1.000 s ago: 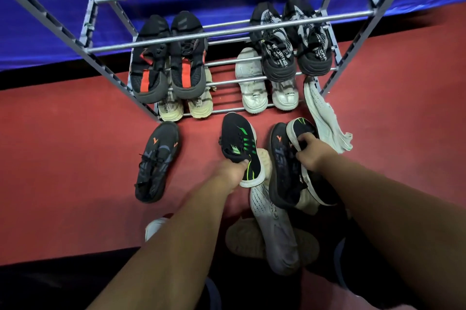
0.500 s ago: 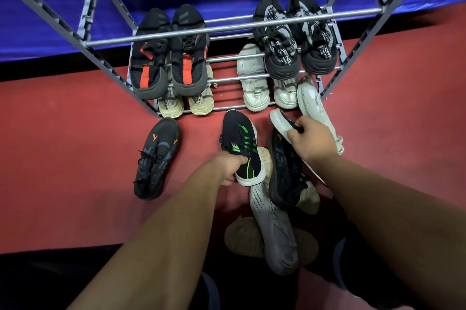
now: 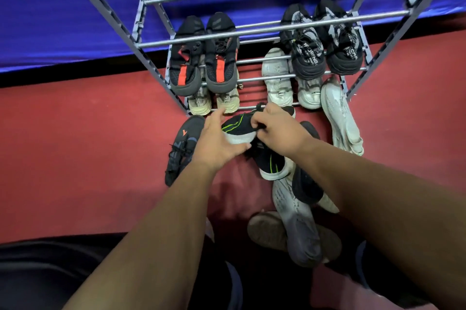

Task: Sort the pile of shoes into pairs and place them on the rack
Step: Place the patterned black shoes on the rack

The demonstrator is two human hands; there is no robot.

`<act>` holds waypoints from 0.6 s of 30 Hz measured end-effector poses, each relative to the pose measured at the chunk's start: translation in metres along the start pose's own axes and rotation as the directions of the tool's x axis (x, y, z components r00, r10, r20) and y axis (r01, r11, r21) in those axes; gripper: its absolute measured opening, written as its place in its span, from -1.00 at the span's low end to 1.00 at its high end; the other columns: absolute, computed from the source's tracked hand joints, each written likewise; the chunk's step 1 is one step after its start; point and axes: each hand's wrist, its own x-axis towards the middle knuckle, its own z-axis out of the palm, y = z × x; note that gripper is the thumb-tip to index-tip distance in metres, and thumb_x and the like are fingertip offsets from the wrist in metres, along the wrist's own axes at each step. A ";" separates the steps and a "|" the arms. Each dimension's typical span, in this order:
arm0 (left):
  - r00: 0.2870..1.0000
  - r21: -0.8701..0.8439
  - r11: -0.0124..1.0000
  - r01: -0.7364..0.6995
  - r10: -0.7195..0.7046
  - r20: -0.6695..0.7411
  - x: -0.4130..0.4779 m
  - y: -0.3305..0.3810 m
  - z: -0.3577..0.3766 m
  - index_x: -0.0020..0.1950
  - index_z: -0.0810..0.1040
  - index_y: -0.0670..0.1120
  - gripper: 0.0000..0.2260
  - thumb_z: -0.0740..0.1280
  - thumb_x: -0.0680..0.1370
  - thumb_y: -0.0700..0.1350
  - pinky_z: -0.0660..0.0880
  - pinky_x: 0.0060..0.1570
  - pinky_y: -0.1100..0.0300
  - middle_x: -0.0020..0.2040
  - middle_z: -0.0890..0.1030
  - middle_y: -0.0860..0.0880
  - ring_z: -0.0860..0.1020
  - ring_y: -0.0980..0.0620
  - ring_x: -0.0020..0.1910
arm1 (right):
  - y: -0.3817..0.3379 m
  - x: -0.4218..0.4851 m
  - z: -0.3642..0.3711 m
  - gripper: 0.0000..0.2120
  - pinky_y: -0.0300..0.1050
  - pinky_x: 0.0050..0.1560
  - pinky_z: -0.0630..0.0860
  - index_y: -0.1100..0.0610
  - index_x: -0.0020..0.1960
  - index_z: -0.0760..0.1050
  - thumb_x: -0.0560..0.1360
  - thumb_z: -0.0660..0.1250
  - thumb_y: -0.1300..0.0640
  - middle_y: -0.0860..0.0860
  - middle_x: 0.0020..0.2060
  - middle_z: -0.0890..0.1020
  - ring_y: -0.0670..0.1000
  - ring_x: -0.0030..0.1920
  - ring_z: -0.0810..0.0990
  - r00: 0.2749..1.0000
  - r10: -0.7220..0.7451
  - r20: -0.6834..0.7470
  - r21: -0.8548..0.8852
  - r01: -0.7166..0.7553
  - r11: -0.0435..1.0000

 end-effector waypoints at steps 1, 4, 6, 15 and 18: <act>0.999 0.097 0.995 0.014 -0.019 0.049 -0.004 -0.001 -0.004 0.61 0.26 0.04 0.04 0.68 0.23 0.20 0.42 0.47 0.01 0.45 0.41 0.00 0.43 0.02 0.44 | -0.005 0.002 0.005 -0.78 -0.19 -0.10 0.33 0.14 -0.01 0.60 0.43 0.37 0.39 0.02 -0.08 0.39 0.00 -0.11 0.43 0.999 -0.035 0.007 0.014 0.035 0.999; 0.974 0.240 0.959 0.153 -0.187 0.127 -0.019 -0.004 -0.005 0.52 0.36 -0.10 -0.04 0.64 0.24 0.20 0.51 0.36 -0.03 0.42 0.49 -0.07 0.51 -0.06 0.39 | -0.019 0.003 0.021 -0.77 -0.14 -0.07 0.44 0.14 0.00 0.63 0.43 0.38 0.39 0.00 -0.06 0.40 -0.01 -0.12 0.46 0.990 -0.132 0.047 0.016 0.131 0.991; 0.957 0.234 0.939 0.252 -0.277 0.082 -0.028 -0.012 -0.001 0.28 0.50 -0.05 -0.30 0.55 0.20 0.16 0.63 0.14 -0.06 0.18 0.64 -0.03 0.65 -0.09 0.17 | -0.026 0.000 0.029 -0.74 -0.06 -0.03 0.53 0.09 0.11 0.62 0.47 0.40 0.32 0.00 0.02 0.43 0.02 -0.09 0.51 0.995 -0.084 0.053 -0.001 0.085 0.996; 0.834 0.394 0.766 0.508 -0.552 -0.002 -0.061 -0.045 0.023 0.49 0.31 -0.20 0.00 0.72 0.24 0.16 0.44 0.39 -0.02 0.42 0.49 -0.15 0.47 -0.22 0.42 | 0.001 -0.054 0.053 -0.08 0.16 0.40 0.38 0.19 0.52 0.22 0.46 0.35 -0.43 0.19 0.38 0.38 0.28 0.40 0.40 0.786 0.593 0.175 -0.502 -0.447 0.741; 0.814 0.470 0.725 0.503 -0.580 0.022 -0.055 -0.049 0.032 0.50 0.28 -0.20 0.05 0.71 0.22 0.22 0.43 0.41 -0.02 0.43 0.47 -0.17 0.47 -0.20 0.44 | 0.007 -0.056 0.062 0.00 0.16 0.44 0.34 0.28 0.65 0.03 0.53 0.28 -0.38 0.23 0.46 0.36 0.27 0.45 0.36 0.833 0.518 0.195 -0.514 -0.363 0.777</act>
